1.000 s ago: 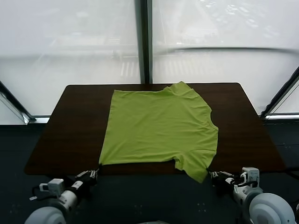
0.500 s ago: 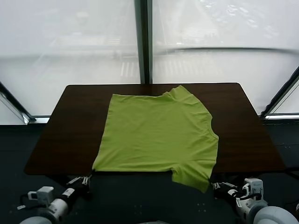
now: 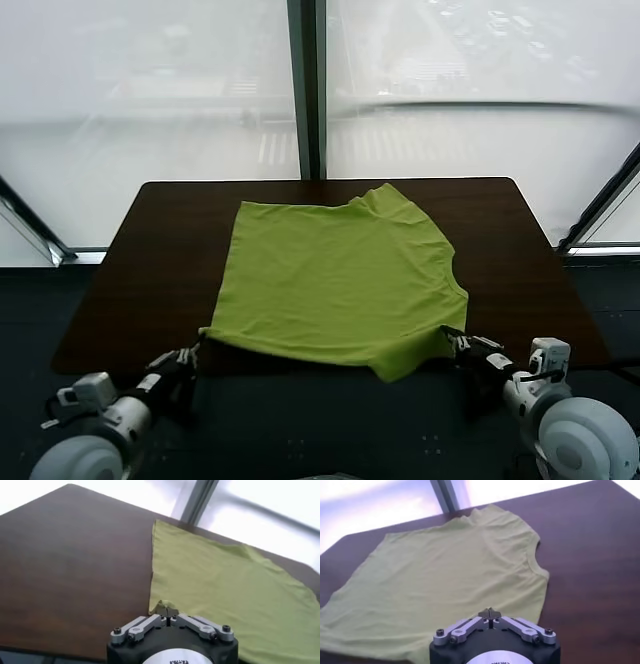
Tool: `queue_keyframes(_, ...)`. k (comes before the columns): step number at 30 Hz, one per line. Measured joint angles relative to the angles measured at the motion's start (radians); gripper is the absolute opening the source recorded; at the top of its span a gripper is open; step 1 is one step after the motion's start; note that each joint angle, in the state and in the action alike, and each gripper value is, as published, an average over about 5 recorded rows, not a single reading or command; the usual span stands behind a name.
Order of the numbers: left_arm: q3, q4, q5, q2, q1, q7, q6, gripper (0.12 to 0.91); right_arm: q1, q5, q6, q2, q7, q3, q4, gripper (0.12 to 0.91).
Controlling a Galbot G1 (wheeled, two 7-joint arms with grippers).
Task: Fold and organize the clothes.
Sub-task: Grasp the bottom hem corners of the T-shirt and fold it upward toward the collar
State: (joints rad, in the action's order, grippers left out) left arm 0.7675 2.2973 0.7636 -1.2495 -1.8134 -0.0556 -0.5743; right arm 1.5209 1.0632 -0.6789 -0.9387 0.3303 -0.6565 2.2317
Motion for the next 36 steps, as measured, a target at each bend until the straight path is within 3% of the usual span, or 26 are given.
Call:
queue_keyframes(13, -0.068, -0.09, 0.061, 0.035, 0.242, -0.053, -0.049, 0.149, -0.238, 0.034, -0.005, 0.009, 0.016, 0.079, -0.169, 0.138)
queue_keyframes(23, -0.113, -0.173, 0.081, 0.087, 0.369, -0.055, -0.046, 0.149, -0.364, -0.008, 0.069, -0.021, -0.007, 0.177, -0.272, 0.138)
queue_keyframes(36, -0.151, -0.285, 0.072, 0.097, 0.465, -0.045, -0.027, 0.149, -0.492, -0.113, 0.11, -0.076, -0.037, 0.28, -0.421, 0.138)
